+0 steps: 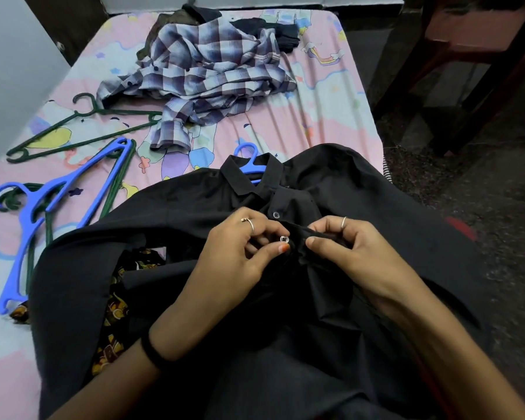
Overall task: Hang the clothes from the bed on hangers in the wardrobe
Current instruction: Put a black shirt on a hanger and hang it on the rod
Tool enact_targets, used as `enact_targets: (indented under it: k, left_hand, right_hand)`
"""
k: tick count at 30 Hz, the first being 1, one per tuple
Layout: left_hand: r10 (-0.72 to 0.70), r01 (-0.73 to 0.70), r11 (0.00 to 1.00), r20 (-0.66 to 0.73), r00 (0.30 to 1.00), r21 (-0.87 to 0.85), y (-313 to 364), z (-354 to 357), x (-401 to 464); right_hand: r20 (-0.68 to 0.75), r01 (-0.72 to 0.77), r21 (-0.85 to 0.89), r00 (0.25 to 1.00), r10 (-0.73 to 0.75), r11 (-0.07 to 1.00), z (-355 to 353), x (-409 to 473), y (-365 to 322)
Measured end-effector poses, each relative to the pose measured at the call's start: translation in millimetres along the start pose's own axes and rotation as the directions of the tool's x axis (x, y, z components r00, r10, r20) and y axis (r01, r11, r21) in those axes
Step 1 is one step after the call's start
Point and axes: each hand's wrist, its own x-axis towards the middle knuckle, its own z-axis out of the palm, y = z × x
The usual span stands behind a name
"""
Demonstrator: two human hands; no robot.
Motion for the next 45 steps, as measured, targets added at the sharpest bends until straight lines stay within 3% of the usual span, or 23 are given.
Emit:
enact_targets:
  k: [3,13,16,20,27,33,45]
  left_hand:
    - [0.098,-0.089,0.985,-0.054,0.994,0.146,3,-1,-3]
    - [-0.047,0.044,0.999,-0.084,0.995,-0.032,17,3,-7]
    - [-0.070,0.065,0.996,-0.092,0.993,-0.061,16,4,-7]
    - [-0.111,0.100,0.990,-0.114,0.987,-0.105,15,6,-7]
    - [-0.142,0.127,0.986,-0.142,0.980,-0.111,12,8,-4]
    - [-0.143,0.124,0.985,-0.161,0.977,-0.121,12,11,-5]
    - [-0.189,0.187,0.981,-0.025,0.982,-0.050,13,12,-6]
  right_hand:
    - [-0.124,0.076,-0.288,0.985,-0.116,0.955,2,2,1]
    - [-0.250,0.219,-0.468,0.896,-0.366,0.856,27,-5,-1]
    - [-0.281,0.216,-0.412,0.894,-0.349,0.885,28,-6,2]
    - [-0.267,0.181,-0.190,0.936,-0.228,0.965,27,-6,8]
    - [-0.224,0.203,-0.039,0.952,-0.207,0.978,28,-7,11]
    - [-0.088,0.032,0.345,0.996,-0.001,0.938,22,-2,8]
    - [-0.156,0.010,0.157,0.988,0.015,0.988,25,4,15]
